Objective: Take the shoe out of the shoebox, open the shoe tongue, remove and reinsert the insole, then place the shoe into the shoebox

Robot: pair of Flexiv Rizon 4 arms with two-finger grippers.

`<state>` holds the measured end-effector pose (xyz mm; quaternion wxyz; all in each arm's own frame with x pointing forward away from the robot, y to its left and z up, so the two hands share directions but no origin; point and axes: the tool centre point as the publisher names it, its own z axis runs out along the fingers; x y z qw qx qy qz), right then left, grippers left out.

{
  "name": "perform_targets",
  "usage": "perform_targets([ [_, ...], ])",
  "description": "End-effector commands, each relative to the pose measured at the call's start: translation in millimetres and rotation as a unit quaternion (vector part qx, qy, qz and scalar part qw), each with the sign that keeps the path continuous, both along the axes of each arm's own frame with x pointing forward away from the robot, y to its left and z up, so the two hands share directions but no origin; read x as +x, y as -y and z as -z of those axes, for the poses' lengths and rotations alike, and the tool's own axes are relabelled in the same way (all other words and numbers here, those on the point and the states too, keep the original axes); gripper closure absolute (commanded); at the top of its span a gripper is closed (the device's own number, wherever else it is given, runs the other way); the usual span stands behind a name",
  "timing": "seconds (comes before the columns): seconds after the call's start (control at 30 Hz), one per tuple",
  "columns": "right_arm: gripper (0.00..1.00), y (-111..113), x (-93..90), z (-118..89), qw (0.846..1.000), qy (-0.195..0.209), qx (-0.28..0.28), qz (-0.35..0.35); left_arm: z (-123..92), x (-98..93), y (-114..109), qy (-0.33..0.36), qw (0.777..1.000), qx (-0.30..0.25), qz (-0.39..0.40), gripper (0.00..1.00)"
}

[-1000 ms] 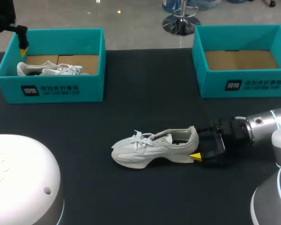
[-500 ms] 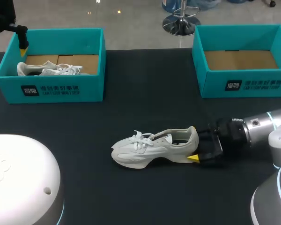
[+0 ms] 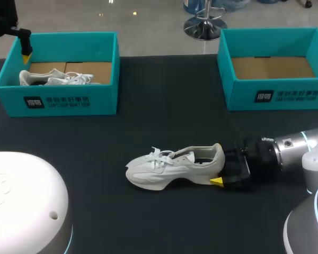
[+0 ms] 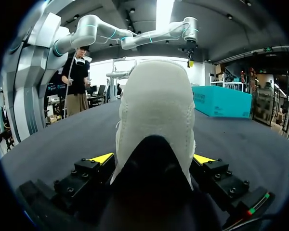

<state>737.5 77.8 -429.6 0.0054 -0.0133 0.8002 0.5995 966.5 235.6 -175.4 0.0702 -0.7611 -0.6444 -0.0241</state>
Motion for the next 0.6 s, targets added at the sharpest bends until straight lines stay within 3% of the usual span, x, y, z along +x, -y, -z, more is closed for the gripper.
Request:
perform_targets([
  [0.03,0.52,-2.3,-2.3,1.2,1.000,0.003,0.000,0.003,-0.1,-1.1,-0.5,0.001,1.000,0.001,0.000,0.00],
  [0.07,0.62,-2.4,-2.3,1.2,1.000,0.003,0.000,0.003,-0.1,-1.1,-0.5,0.001,1.000,0.001,0.000,0.00],
  [0.13,0.73,-2.5,-2.3,1.3,1.000,0.004,0.000,0.003,-0.1,-1.1,-0.5,0.001,1.000,0.001,0.000,0.00],
  [0.2,0.94,-2.8,-2.0,1.4,1.000,0.004,0.000,0.003,-0.1,-1.1,-0.5,0.001,1.000,0.001,0.000,0.00],
  [0.23,0.98,-2.8,-1.9,1.4,1.000,0.004,0.000,0.003,-0.1,-1.1,-0.5,0.001,1.000,0.001,0.000,0.00],
  [0.6,1.00,-3.8,-0.3,2.1,1.000,-0.006,0.005,0.008,-0.1,-1.1,-0.5,0.001,1.000,0.001,0.000,0.00],
])
